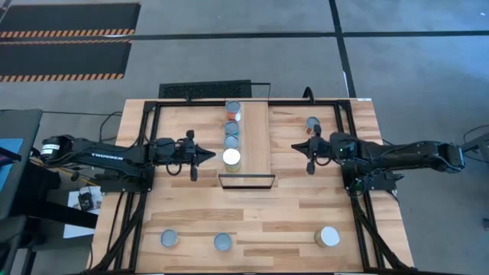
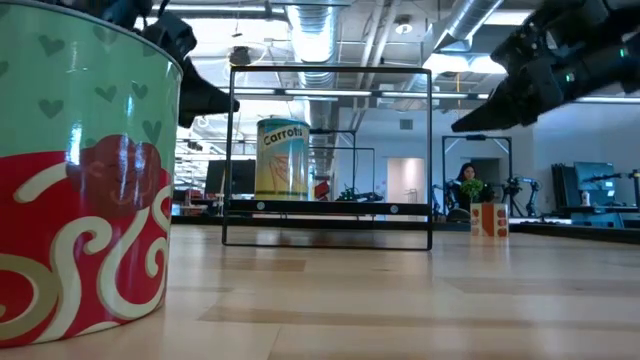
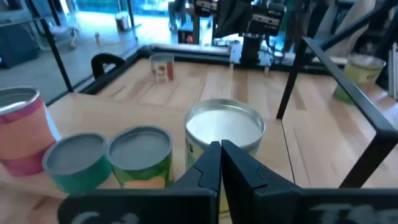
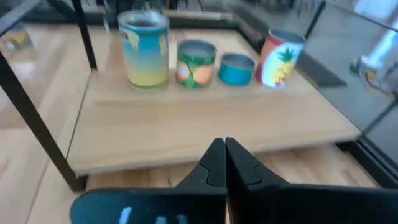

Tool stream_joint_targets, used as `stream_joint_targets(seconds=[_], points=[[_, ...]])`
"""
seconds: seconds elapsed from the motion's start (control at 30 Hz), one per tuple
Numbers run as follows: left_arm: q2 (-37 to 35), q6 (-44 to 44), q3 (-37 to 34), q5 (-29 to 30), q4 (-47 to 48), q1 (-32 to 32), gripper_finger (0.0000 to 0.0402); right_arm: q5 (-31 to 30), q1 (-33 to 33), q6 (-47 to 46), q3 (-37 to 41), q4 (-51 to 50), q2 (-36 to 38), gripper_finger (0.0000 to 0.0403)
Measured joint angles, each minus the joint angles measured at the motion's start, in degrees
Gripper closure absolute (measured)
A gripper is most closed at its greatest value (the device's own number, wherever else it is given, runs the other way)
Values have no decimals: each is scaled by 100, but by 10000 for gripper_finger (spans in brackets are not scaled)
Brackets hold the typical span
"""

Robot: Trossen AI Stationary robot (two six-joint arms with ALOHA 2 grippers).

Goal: Pick and place cans onto a shelf
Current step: Put the medium canned diced tomatoes on the shelf aligned with the medium canned peaches

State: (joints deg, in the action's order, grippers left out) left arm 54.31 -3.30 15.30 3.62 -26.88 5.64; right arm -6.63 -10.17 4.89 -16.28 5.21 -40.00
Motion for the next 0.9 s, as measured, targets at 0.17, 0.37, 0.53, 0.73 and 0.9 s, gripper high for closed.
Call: stream_joint_targets(seconds=[0.17, 0.37, 0.53, 0.73, 0.9], points=[[-3, -53, -769, -75, -1502, 11, 401, -561, -33, -284, -1083, -2372, -75, 395], [-1, -213, -1194, -28, -2051, 23, 401, -834, -748, -386, -1490, -3400, -301, 352], [-1, -13, -1192, 33, -2035, 23, 401, -746, -1696, -402, -1512, -3446, -678, 298], [1, 123, -1192, 73, -2004, 21, 401, -392, -2671, -399, -1512, -3409, -1447, 232], [1, 232, -1192, 89, -1965, 21, 401, -383, -3112, -91, -1514, -3017, -2134, 197]])
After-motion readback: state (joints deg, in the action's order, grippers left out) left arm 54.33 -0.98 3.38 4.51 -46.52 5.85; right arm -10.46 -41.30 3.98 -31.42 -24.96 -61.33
